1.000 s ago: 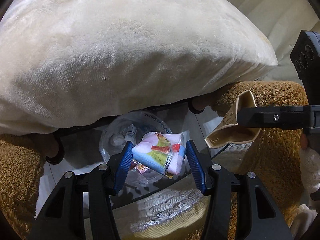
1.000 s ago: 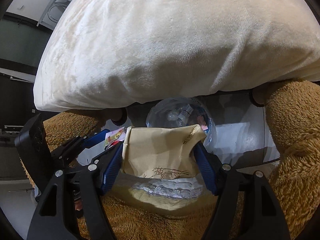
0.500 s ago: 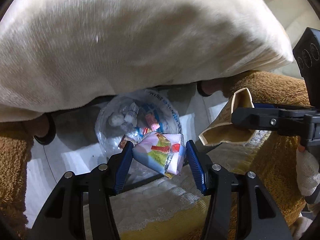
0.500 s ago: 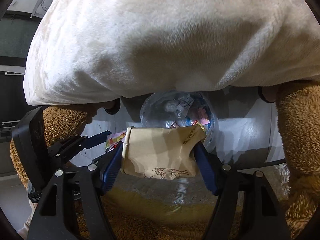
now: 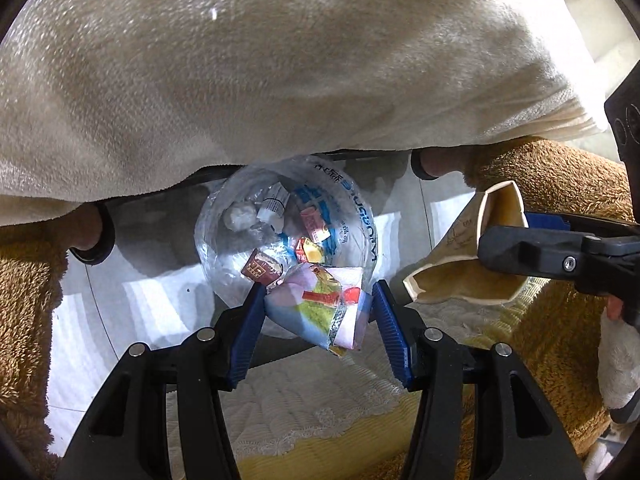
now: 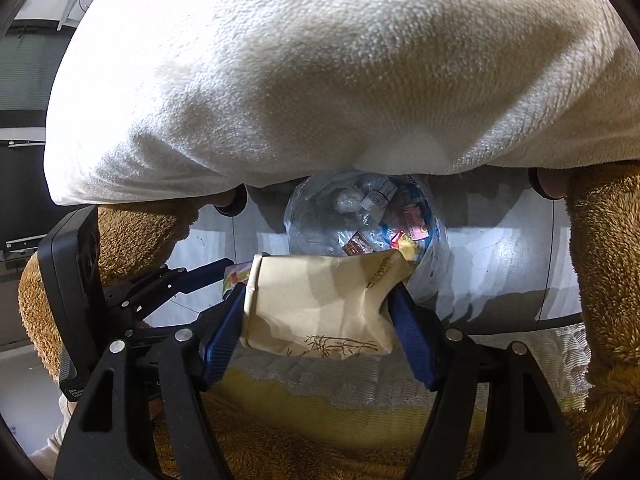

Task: Collect trash
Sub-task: 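Open both tools over the clear bin to drop the wrapper and tan bag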

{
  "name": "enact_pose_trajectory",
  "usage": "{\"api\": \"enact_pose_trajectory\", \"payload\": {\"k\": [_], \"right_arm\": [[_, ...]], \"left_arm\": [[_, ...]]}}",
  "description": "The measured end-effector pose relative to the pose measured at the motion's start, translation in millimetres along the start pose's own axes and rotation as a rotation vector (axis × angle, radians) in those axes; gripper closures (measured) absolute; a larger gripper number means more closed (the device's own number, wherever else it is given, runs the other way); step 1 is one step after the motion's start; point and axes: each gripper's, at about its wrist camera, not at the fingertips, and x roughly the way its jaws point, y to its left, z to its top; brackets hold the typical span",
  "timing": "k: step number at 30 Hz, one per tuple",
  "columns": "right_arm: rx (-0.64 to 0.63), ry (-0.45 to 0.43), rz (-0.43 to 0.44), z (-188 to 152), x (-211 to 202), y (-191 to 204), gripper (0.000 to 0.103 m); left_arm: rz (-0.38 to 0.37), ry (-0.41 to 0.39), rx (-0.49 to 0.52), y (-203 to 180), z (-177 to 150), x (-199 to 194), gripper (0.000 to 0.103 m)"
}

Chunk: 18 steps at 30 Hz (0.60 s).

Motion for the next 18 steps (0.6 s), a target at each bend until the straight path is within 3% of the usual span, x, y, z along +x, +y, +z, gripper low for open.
{"api": "enact_pose_trajectory", "payload": {"k": [6,9,18], "right_arm": [[-0.010,-0.021,-0.002,2.5,-7.2,2.3,0.032],[-0.005,-0.026,0.008,3.8,-9.8,2.1,0.026],[-0.003,-0.054,0.030,6.9,-19.5,6.9,0.023]], "left_arm": [[0.019,-0.010,-0.031,6.3,1.5,-2.4,0.047],[0.040,-0.021,-0.040,7.4,2.3,-4.3,0.030],[0.042,-0.060,-0.050,11.9,5.6,-13.3,0.030]]}}
